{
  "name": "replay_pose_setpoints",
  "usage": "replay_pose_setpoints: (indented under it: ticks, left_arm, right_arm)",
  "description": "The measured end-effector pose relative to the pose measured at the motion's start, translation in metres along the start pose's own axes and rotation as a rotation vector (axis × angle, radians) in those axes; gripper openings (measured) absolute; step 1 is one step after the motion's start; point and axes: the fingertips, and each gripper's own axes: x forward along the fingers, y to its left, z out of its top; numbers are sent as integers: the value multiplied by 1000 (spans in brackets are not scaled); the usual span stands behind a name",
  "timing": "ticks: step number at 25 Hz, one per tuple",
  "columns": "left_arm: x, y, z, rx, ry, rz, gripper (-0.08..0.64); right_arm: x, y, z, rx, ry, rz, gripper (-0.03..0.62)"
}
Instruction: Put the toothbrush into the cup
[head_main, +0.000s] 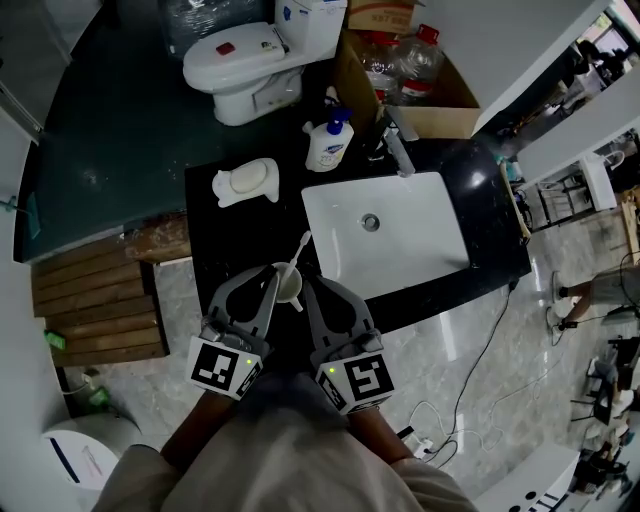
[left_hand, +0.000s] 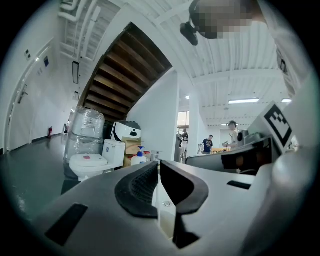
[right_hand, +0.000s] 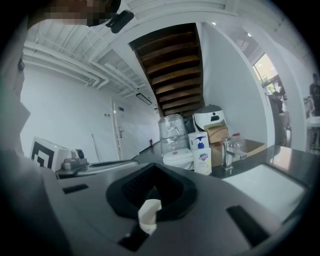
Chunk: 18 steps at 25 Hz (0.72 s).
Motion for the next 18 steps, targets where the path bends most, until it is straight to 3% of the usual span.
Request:
replay_pose_setpoints:
  ticks: [7, 18]
  left_arm:
    - [-2, -4, 11, -1, 15, -7, 11]
    - [2, -7, 5, -10, 56, -19, 11]
  right_arm:
    - [-4, 1, 12, -28, -32, 0, 6]
    - [-3, 2, 6, -26, -3, -3, 5]
